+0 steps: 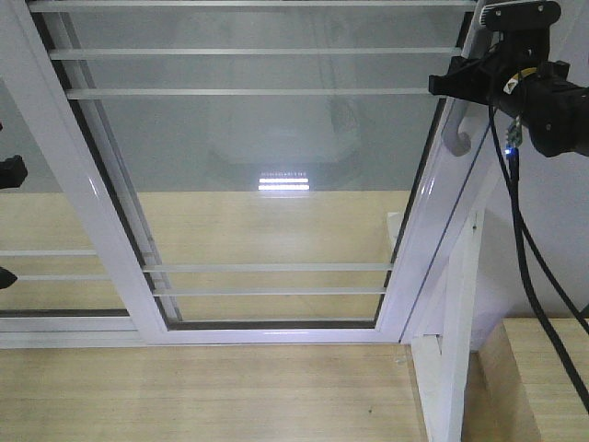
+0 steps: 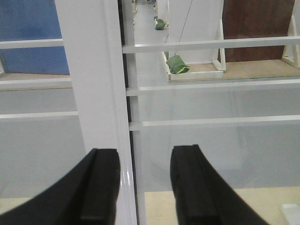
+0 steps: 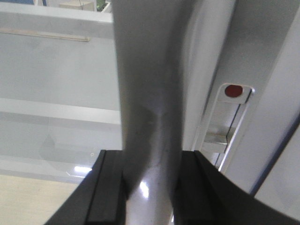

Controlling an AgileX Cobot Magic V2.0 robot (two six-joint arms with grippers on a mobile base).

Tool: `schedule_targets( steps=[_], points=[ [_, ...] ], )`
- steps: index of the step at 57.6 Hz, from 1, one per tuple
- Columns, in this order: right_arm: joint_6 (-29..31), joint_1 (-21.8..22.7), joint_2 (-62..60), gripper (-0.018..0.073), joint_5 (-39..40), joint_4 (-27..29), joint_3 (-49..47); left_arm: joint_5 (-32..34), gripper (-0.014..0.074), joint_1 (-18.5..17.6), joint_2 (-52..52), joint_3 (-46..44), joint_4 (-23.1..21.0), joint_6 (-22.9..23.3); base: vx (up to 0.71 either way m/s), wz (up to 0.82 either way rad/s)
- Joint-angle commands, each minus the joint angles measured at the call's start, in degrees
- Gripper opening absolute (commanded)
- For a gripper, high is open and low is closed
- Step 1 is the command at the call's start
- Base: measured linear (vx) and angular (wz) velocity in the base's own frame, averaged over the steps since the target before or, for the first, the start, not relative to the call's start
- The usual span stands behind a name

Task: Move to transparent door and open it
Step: 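Pull the handle sideways with the right gripper, sliding the door partway open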

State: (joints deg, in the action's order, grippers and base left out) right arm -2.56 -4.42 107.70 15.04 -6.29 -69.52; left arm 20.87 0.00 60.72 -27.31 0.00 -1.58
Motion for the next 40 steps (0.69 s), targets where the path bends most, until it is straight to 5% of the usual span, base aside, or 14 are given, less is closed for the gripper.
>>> schedule_targets(
  steps=[1,40],
  points=[
    [-0.06,-3.06,-0.5,0.0071,10.78,-3.17,-5.08,5.32,0.0405,0.0,-0.71,-1.95,0.0,0.62,0.0,-0.02],
    [-0.23,-13.12,6.32,0.0071,9.23,-1.8,-16.28,5.52,0.0405,0.0,-0.71,-1.95,0.0,0.62,-0.01,-0.03]
  ],
)
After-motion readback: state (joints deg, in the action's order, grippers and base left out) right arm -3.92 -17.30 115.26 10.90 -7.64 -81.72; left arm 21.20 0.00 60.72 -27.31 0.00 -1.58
